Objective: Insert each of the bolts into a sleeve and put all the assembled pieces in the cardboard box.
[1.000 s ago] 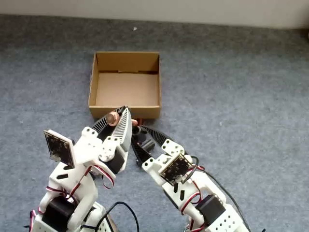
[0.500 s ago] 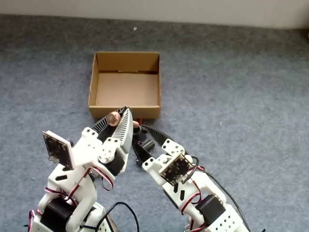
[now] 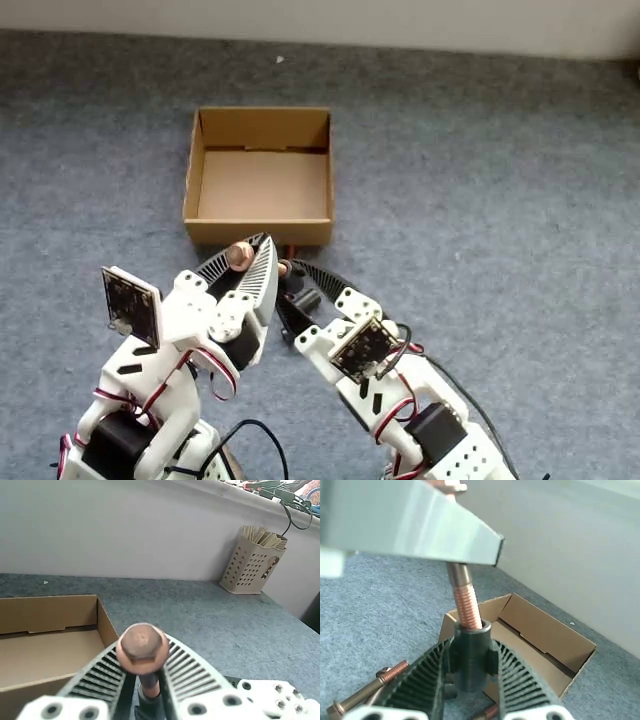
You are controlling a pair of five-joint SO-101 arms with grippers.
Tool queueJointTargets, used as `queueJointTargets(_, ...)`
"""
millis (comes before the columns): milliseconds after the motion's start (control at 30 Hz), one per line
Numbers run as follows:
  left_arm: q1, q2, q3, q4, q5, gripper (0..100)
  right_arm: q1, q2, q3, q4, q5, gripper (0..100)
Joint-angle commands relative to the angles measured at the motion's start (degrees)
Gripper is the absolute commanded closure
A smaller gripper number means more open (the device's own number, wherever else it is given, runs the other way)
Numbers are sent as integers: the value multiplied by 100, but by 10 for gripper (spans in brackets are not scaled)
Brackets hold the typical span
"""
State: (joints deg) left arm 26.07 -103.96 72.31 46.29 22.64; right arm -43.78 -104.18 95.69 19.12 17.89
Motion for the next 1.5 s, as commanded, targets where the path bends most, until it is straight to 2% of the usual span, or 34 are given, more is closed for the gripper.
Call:
queueJointTargets(0, 66, 4, -207, 0, 62, 994, 31, -110, 857, -145, 44, 993)
queueJointTargets(133, 57, 13, -119, -18, 53, 989, 22, -110, 857, -127, 62, 993)
queueJointTargets(233, 22, 13, 215, -440, 44, 989, 13, -110, 857, -101, 62, 993)
queueJointTargets(367, 22, -4, 716, -1099, -352, 992, -75, -110, 857, 13, 70, 993)
queueJointTargets(500, 22, -4, 848, -1301, -387, 990, -75, -110, 857, 22, 70, 993)
queueJointTargets(700, -303, 4, 866, -1284, -396, 982, -75, -110, 857, 22, 70, 993)
queueJointTargets(900, -637, 4, 1103, -1275, -791, 852, -75, -110, 857, 22, 70, 993)
queueJointTargets(1367, -532, -13, 1121, -791, -1213, 848, 57, -110, 857, 13, 35, 993)
queueJointTargets(1467, -426, -22, 1007, -501, -1618, 848, 242, -110, 857, 4, 26, 993)
